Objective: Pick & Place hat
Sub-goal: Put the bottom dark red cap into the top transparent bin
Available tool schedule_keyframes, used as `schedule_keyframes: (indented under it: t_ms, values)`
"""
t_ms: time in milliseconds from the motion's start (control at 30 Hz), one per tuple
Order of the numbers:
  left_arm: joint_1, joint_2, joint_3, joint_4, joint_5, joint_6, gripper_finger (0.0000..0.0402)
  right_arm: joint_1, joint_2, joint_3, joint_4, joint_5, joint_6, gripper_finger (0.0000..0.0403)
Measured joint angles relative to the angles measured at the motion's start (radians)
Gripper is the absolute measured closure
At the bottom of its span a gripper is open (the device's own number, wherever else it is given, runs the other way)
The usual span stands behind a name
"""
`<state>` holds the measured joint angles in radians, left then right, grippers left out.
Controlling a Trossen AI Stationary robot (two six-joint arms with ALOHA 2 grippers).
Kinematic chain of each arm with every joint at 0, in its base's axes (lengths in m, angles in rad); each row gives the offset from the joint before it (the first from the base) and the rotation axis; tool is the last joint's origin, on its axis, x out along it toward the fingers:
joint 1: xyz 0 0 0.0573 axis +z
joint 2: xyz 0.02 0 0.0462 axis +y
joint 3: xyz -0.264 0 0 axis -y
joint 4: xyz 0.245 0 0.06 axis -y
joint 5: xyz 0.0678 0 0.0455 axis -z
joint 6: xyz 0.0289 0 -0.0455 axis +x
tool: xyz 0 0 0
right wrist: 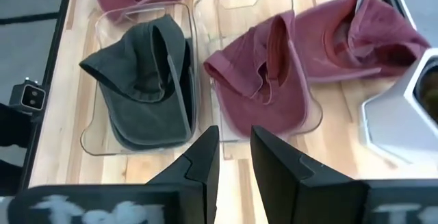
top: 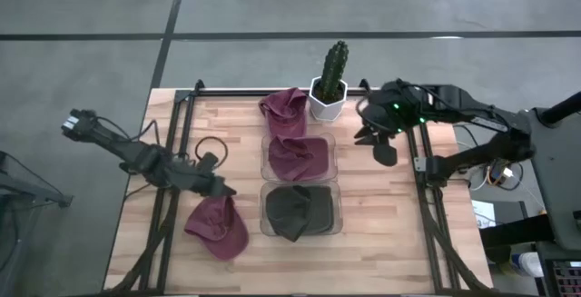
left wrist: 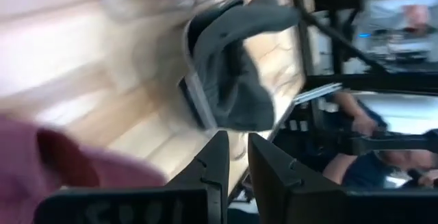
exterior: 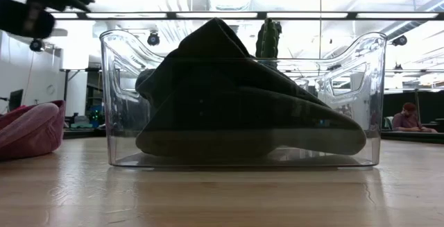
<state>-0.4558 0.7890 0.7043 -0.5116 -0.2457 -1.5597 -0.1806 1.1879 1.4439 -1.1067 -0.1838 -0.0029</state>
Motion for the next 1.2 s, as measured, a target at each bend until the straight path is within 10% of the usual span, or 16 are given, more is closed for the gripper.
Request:
schedule_keyframes:
  t_ms: [300, 567, 1200]
  values:
    - [-0.181, 0.212, 0.284, -0.483, 0.002, -0.361, 0.0354, 0.000, -0.313, -0.393, 0.299, 0.000, 0.091, 0.0328]
    - [-0.369, 0.371, 0.358, -0.471, 0.005, -0.738, 0.0354, 0.000, -0.528, -0.629, 0.509, -0.015, 0.231, 0.0321]
    - [-0.491, 0.579, 0.354, -0.456, 0.232, -0.756, 0.0354, 0.000, -0.563, -0.665, 0.542, -0.111, 0.267, 0.0325]
